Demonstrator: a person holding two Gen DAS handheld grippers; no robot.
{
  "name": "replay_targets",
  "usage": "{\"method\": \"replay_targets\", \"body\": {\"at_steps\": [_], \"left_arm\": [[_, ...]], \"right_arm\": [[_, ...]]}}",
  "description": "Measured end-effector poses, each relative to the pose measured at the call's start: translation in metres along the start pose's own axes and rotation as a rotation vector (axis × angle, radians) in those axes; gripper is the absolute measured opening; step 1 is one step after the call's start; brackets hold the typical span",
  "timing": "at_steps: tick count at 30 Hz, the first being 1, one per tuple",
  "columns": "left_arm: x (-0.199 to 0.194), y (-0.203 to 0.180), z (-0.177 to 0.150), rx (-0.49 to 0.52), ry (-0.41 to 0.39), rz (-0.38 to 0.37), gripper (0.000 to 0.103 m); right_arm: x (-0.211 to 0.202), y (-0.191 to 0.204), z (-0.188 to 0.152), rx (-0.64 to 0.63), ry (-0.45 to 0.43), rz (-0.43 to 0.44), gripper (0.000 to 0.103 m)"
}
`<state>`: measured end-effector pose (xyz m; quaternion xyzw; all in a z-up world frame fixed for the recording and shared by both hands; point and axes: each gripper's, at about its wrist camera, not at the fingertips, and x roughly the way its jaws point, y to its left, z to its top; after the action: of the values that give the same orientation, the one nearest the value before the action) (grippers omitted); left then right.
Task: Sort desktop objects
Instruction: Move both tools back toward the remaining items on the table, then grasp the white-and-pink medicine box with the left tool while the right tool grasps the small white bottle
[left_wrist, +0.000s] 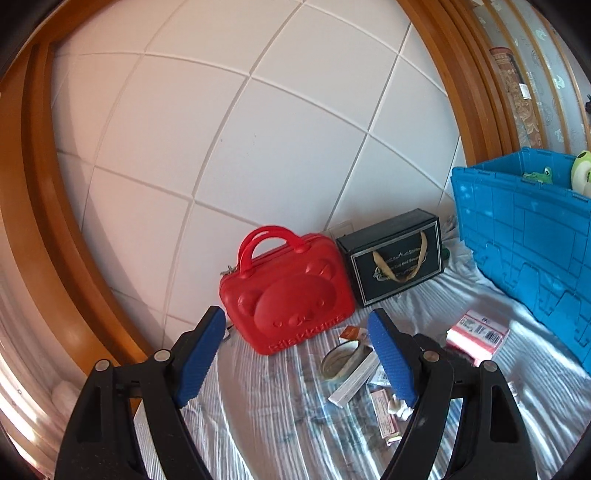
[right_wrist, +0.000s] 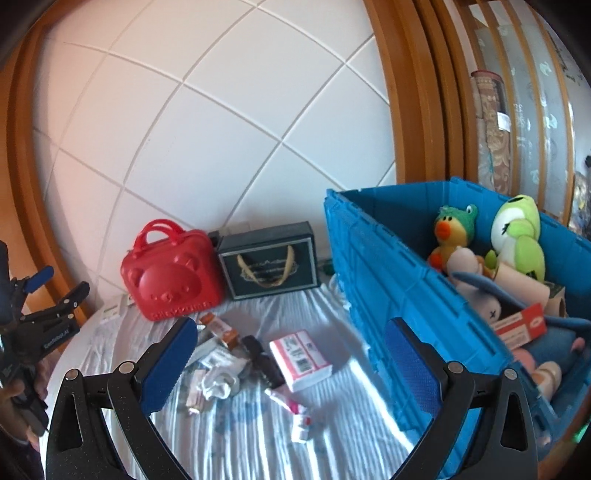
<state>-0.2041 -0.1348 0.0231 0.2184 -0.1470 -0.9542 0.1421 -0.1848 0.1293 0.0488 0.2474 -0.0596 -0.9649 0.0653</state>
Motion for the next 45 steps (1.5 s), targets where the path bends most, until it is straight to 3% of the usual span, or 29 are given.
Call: {"method": "replay_targets", "body": {"at_steps": [6, 19, 23, 27, 31, 33, 36, 38, 40, 45], "left_arm": [[0.018, 0.001, -0.028, -0.037, 0.054, -0.041, 0.079], [0.073, -0.054, -0.095, -0.057, 0.224, -0.112, 0.079], [0.090, -0.074, -0.122, -0.055, 0.260, -0.142, 0.079], [0.119, -0.093, -0.147, -0.049, 0.360, -0.166, 0.079], [0.145, -0.102, -0.165, -0.053, 0.425, -0.185, 0.079], [0.158, -0.104, -0.170, -0.068, 0.451, -0.204, 0.077], [0.177, -0.109, -0.181, -0.078, 0.515, -0.247, 0.071], [0.187, -0.110, -0.190, -0.085, 0.565, -0.281, 0.060], [0.191, -0.103, -0.191, -0.140, 0.558, -0.313, 0.059], [0.198, -0.100, -0.185, -0.158, 0.546, -0.362, 0.054]], "right_arm": [[0.025, 0.013, -0.007, -0.028, 0.046, 0.024, 0.103], [0.101, -0.005, -0.020, -0.095, 0.174, 0.074, 0.103], [0.133, -0.008, -0.038, -0.113, 0.250, 0.090, 0.103], [0.160, -0.009, -0.070, -0.140, 0.328, 0.106, 0.102], [0.193, -0.016, -0.099, -0.089, 0.458, 0.143, 0.087], [0.206, -0.018, -0.109, -0.080, 0.500, 0.149, 0.085], [0.219, -0.016, -0.121, -0.095, 0.543, 0.156, 0.081], [0.226, -0.015, -0.131, -0.104, 0.584, 0.162, 0.074], [0.232, -0.013, -0.142, -0.101, 0.629, 0.176, 0.066], [0.236, -0.020, -0.164, -0.070, 0.677, 0.160, 0.063]]}}
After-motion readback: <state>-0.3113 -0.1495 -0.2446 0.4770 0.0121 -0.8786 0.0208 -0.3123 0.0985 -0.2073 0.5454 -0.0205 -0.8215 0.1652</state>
